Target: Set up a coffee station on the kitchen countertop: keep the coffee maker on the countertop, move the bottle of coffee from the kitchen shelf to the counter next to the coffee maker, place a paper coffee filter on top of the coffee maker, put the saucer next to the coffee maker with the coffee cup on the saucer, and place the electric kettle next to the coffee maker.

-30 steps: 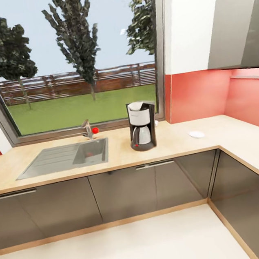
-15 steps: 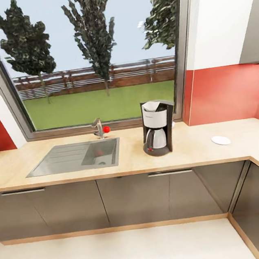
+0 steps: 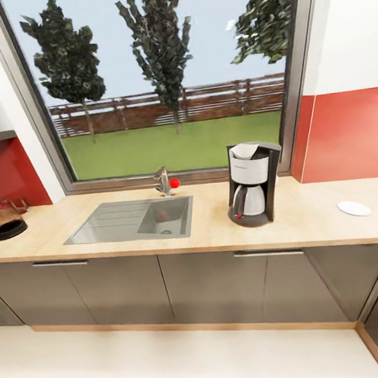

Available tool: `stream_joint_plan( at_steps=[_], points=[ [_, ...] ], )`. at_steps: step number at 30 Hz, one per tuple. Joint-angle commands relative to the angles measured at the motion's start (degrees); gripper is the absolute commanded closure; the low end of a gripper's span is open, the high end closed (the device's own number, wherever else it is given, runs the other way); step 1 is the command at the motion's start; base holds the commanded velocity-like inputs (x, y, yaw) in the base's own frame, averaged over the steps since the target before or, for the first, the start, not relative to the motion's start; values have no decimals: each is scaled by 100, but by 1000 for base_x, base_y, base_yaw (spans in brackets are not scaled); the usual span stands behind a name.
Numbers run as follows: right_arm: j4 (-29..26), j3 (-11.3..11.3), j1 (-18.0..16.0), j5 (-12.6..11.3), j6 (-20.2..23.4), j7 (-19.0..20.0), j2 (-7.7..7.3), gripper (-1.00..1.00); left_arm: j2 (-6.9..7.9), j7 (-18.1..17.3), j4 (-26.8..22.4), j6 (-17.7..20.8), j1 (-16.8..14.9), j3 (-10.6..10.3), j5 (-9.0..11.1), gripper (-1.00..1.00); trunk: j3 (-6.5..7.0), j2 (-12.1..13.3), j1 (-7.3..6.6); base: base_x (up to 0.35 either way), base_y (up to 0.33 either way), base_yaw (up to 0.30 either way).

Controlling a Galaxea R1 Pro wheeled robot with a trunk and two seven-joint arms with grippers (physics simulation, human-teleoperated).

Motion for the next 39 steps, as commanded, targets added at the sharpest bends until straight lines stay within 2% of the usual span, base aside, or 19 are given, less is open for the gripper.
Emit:
stream_joint_plan(
  at_steps=[1,3,13,20,39],
  points=[
    [-3,-11,-2,2,-1,-6,1,-100,-16,-30,3,-20,-8,50,-52,-100,-18,-12,3,0,0,231],
    [-4,-11,-4,2,-1,-6,1,-100,-76,-20,-1,-24,-13,46,-48,-100,-30,-12,3,0,0,231],
    [-5,-11,-3,2,-1,-6,1,-100,-91,14,-27,-10,-23,96,-11,-100,-82,-12,3,21,0,237],
    [0,-11,-2,2,-9,-8,2,-100,-98,23,-29,-16,-24,114,-6,-100,-87,-12,3,272,29,276],
    [0,-11,-2,2,-10,-10,2,-100,-79,24,-35,-22,-24,116,-6,-100,-87,-12,3,245,241,282]
  ],
)
